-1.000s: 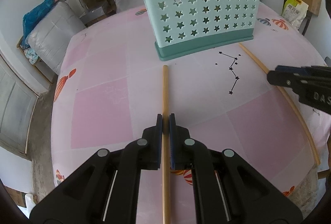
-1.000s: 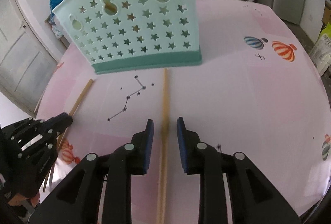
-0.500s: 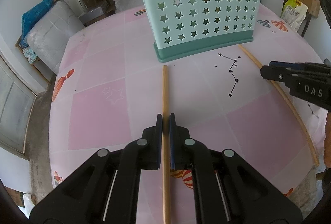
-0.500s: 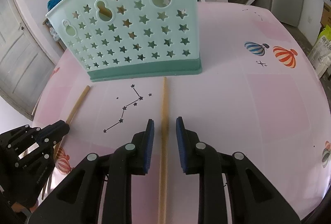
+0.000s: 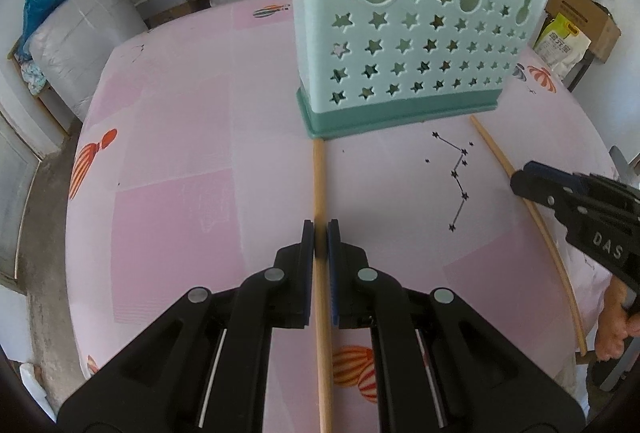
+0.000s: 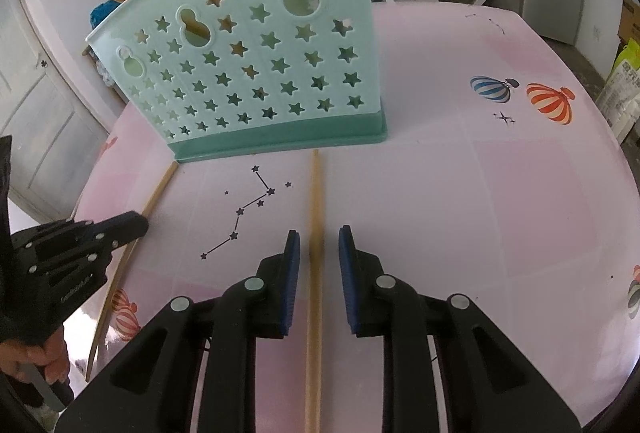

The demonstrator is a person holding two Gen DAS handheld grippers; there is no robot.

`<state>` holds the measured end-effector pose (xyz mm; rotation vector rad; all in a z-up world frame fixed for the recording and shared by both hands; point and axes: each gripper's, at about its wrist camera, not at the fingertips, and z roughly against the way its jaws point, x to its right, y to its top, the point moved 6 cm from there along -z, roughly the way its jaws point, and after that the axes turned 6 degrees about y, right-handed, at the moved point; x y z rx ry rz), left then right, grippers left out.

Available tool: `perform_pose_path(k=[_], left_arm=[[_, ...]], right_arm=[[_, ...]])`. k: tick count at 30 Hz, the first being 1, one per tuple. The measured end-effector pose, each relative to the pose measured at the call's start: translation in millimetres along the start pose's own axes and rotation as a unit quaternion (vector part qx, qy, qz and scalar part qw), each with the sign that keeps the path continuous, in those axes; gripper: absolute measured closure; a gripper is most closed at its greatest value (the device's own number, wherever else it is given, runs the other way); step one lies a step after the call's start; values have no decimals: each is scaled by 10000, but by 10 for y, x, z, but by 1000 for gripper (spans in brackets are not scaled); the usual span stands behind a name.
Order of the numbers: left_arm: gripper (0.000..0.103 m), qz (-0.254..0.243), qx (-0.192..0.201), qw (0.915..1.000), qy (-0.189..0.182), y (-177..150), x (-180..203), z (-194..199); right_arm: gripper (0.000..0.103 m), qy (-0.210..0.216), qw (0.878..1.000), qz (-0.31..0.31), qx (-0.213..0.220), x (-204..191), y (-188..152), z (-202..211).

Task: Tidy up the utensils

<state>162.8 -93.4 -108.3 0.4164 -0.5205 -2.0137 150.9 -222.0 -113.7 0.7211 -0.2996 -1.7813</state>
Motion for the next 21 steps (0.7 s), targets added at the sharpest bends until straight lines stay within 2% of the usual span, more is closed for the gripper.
perform_pose_path(k=[9,21], left_arm=[[97,19,82,9999,99,139,-38,-74],[98,35,85,9998,196,28,42,-18]], right_arm=[[83,44,9999,-77,47,25,-2,8],[83,183,9997,-178,65,60,-1,18]])
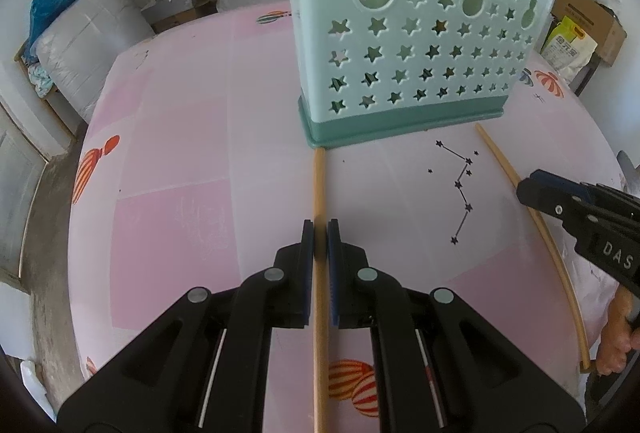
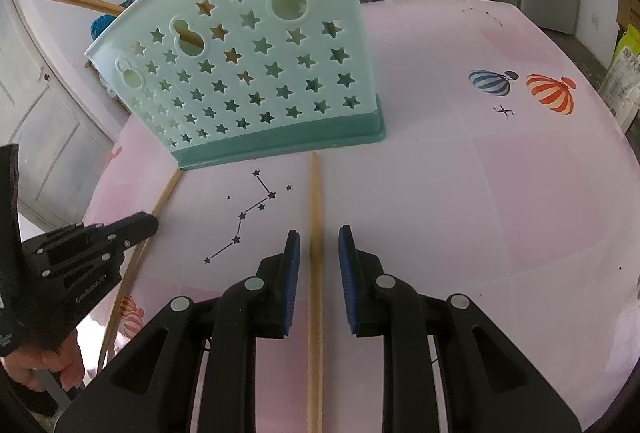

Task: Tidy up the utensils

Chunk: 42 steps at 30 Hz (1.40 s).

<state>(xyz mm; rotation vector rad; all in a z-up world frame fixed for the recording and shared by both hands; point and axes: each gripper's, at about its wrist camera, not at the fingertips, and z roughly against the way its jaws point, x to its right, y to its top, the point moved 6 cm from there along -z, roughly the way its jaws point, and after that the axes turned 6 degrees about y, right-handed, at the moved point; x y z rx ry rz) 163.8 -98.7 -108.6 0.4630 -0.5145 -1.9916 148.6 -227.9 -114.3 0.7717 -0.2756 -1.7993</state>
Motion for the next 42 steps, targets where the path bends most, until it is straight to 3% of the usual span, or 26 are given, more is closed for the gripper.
perform_pose_path(k=[21,27,33,39,42], left_arm=[[98,35,-33,10000,-35,-68,7,43],[98,36,-37,10000,-34,-66,7,39],[98,38,-60,9999,-74,-78,48,41],[97,142,-145,9995,-252,-62,0,32],[92,240,-213,9983,-493,-44,-57,21]], right_arm=[[83,52,10000,-40,-20,7,1,0],[92,70,9999,54,-91,-56,-44,4],[95,129,9998,106,-115,-104,-98,19],[95,181,9997,81,-115,-95,-113,30],[95,239,9996,49,-119,-88,-110,26]])
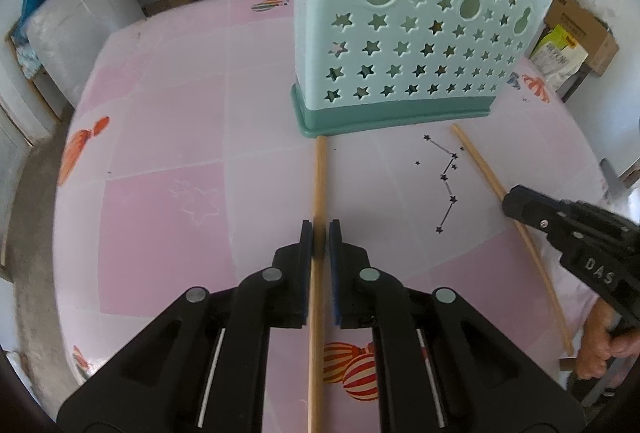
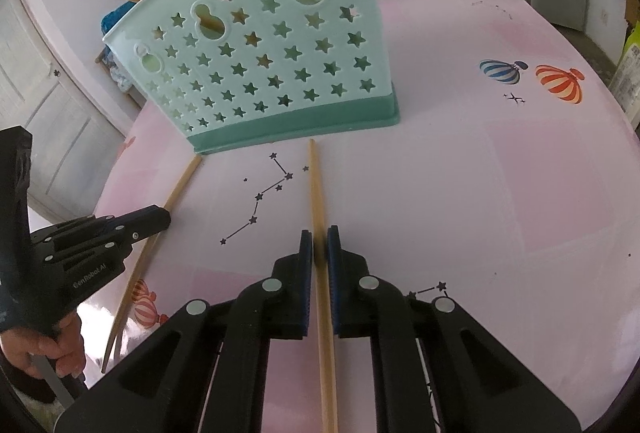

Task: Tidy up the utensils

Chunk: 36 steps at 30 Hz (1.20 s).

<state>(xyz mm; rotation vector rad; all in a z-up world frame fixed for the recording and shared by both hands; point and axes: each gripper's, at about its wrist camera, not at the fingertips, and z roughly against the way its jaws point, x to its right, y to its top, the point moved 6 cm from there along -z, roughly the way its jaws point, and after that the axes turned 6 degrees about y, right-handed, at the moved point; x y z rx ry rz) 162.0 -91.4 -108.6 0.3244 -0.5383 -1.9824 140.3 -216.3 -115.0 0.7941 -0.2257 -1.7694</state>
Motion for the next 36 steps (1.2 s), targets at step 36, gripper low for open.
perform_pose_path(k=[36], left_arm=[[98,-308,352,9988,-131,424,27,47]], right_arm=[[94,241,9995,-186,-99,167,93,35]])
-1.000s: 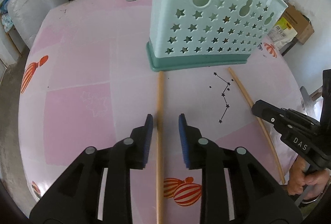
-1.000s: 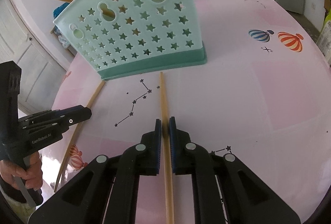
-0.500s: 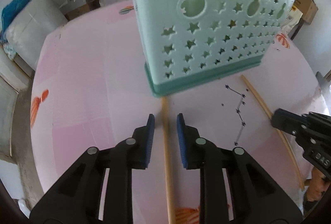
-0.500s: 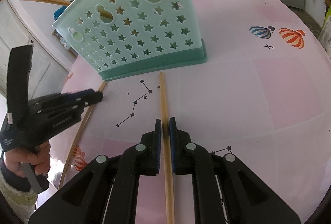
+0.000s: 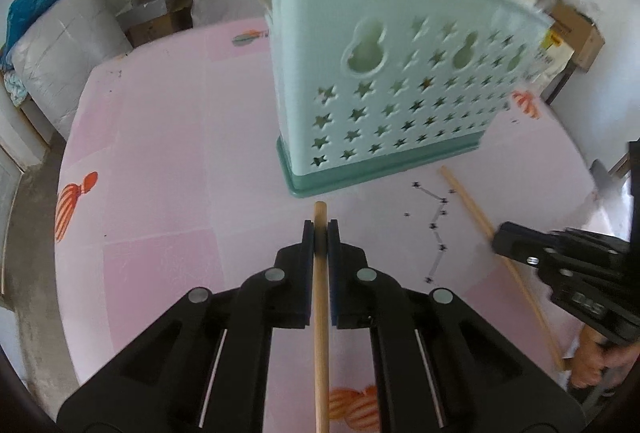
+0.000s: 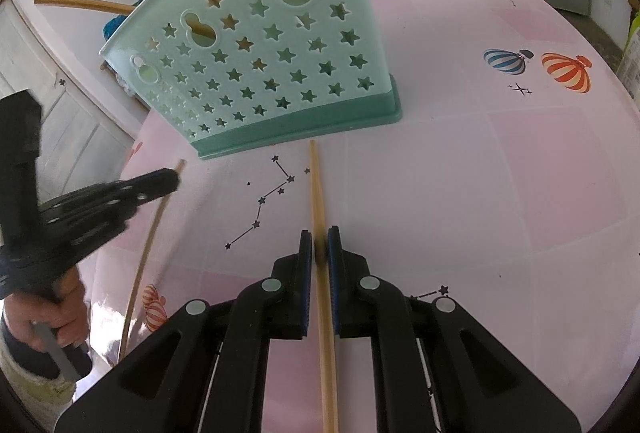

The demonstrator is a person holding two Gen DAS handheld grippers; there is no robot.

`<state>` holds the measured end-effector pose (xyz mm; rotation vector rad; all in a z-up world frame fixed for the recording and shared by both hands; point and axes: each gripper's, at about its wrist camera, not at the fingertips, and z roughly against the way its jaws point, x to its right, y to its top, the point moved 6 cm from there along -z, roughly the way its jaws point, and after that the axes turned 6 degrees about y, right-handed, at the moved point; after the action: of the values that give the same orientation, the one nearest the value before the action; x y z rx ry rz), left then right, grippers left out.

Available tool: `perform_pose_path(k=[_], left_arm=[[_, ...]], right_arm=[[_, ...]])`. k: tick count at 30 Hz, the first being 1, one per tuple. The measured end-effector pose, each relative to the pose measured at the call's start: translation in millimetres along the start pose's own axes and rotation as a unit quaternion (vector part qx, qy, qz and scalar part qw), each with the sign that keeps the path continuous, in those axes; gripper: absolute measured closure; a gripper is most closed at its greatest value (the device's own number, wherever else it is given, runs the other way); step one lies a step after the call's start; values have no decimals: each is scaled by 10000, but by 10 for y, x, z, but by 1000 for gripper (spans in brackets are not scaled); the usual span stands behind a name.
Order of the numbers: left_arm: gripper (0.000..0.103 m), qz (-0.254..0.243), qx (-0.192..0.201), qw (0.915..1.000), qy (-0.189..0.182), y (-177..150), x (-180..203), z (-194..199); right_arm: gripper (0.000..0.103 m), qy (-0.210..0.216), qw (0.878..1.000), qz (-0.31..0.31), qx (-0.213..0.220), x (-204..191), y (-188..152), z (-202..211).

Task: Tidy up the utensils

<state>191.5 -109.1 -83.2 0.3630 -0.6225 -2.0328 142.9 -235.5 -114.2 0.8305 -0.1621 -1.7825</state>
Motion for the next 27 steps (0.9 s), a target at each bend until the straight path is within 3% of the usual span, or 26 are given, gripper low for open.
perform_pose_path(k=[6,15,21,27], left_arm=[[98,106,443,9986,-253,27,4,423],[98,224,1286,9902,-501,190,-50,1090],[98,237,2012,9774,-601,397,29,1504],[98,204,2468,9662,-717,594,139,1778]], right_arm=[[93,-12,10000,4,3,-15,1,-4],[93,-115,9999,-48,55,-11,1,3],[93,-119,9999,-48,62,-15,-3,8],[93,-96,9999,-65,67,-5,-6,14]])
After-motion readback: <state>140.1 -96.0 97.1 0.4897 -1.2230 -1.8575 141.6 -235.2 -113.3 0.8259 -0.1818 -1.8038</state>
